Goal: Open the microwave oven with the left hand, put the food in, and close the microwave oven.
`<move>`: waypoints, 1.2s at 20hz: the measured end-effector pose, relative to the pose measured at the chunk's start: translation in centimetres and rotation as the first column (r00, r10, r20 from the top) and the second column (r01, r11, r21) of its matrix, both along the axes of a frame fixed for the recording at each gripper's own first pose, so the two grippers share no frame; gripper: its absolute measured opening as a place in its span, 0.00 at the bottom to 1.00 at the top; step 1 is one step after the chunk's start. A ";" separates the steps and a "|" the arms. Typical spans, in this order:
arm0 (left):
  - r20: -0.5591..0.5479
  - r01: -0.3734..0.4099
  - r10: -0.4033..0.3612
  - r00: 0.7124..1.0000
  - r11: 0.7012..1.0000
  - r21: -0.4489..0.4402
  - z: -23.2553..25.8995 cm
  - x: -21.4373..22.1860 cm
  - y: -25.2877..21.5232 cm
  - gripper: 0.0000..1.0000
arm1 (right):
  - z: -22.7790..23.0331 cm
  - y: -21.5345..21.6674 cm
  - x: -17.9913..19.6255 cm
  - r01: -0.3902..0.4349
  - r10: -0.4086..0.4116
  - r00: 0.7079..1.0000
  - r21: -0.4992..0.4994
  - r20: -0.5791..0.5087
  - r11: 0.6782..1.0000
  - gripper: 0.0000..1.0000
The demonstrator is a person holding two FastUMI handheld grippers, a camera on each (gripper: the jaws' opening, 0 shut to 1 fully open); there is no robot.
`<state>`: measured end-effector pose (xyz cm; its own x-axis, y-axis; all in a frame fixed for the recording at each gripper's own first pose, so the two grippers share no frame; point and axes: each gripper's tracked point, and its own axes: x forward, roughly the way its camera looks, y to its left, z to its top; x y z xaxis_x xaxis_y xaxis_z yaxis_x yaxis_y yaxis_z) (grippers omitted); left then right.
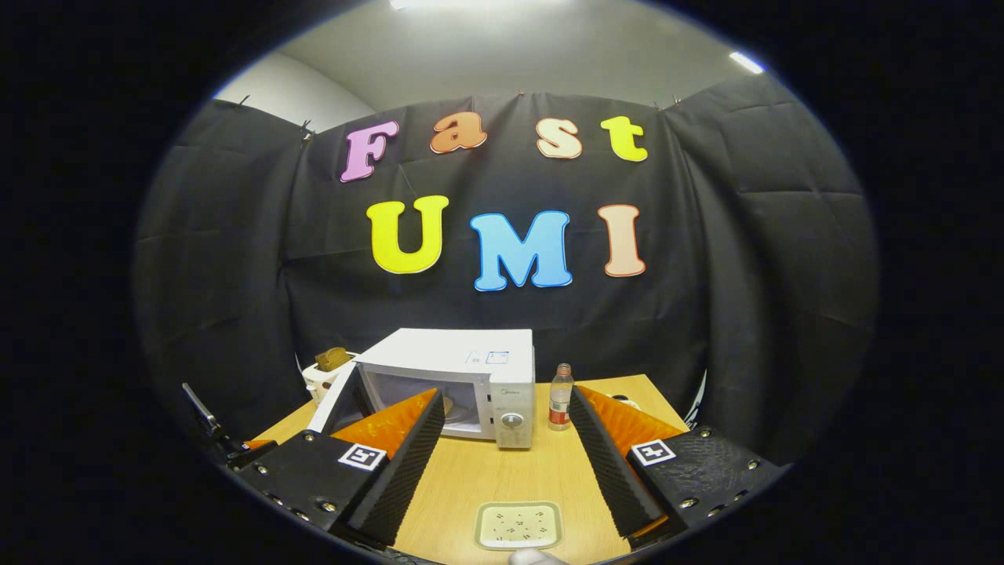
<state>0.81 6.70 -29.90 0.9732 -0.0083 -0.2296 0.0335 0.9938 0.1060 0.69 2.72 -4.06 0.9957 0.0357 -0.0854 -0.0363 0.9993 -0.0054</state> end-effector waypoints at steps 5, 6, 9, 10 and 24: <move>-0.008 0.099 -0.099 0.995 0.995 -0.024 -0.1 2.1 -7.2 0.94 | -0.6 -3.9 -0.2 0.053 -0.053 0.998 0.024 -0.030 0.998 0.98; -0.010 0.117 -0.117 0.993 0.993 -0.027 -0.2 2.6 -8.7 0.95 | -0.9 -4.7 -0.1 0.064 -0.063 0.997 0.026 -0.036 0.998 0.98; -0.011 0.165 -0.166 0.986 0.986 -0.017 -0.5 4.7 -13.0 0.95 | -1.2 -7.2 -0.1 0.096 -0.095 0.994 0.029 -0.052 0.995 0.98; -0.014 0.182 -0.183 0.983 0.983 -0.014 -0.7 5.6 -14.3 0.94 | -1.4 -8.2 0.0 0.108 -0.106 0.993 0.031 -0.057 0.994 0.98; 0.035 0.210 -0.211 0.977 0.978 0.011 -0.4 20.2 -23.5 0.98 | -1.5 -16.0 2.4 0.196 -0.195 0.975 -0.004 -0.108 0.981 0.98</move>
<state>21.03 -16.77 -30.30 0.9574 -0.2124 -0.1955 0.2380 0.9640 0.1182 3.10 -13.25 -5.55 0.9686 -0.1580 -0.1921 0.1600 0.9871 -0.0053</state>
